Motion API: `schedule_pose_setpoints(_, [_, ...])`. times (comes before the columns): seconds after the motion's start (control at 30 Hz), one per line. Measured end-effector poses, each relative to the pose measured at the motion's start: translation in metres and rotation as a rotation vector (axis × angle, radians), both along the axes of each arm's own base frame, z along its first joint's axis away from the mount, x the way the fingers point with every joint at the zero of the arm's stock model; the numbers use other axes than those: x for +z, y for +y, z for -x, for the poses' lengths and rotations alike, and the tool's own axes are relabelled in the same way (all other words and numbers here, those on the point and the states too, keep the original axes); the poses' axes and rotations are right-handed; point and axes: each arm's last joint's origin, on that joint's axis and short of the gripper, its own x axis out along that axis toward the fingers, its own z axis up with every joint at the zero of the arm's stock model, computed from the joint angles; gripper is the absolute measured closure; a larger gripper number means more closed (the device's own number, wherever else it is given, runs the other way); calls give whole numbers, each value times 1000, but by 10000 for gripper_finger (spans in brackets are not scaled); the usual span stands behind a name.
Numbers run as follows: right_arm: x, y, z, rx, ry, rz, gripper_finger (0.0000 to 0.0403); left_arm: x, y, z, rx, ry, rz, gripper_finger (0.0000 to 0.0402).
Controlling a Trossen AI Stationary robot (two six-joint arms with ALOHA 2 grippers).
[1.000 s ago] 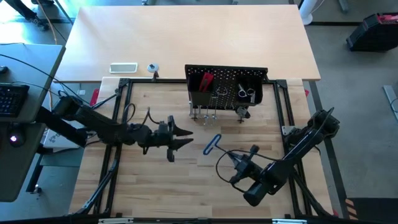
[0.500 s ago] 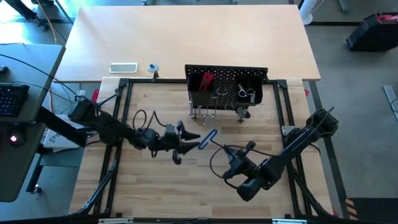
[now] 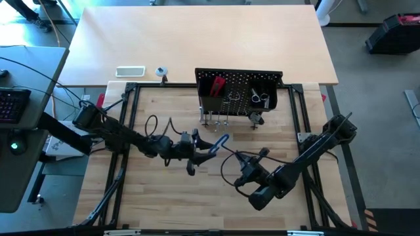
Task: Hang tools onto peg board
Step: Put the pick tool into the peg board
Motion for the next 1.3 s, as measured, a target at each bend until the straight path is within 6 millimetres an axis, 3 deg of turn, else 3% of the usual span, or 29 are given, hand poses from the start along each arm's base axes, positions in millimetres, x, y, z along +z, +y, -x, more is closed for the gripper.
schedule_pose_setpoints(0.1, [0, 0, 0, -4, -6, 5, 401, -1, -1, -5, 3, 63, -12, 231])
schedule_pose_setpoints(0.27, [0, 0, 0, -4, -6, 4, 402, 6, -2, -6, 25, 19, -53, 249])
schedule_pose_setpoints(0.57, [0, 0, 1, -9, -7, 16, 402, 5, -3, -6, 4, 25, -113, 386])
schedule_pose_setpoints(1.3, [-2, -1, 2, 7, 3, -51, 393, 10, -3, -2, 10, 44, -277, 390])
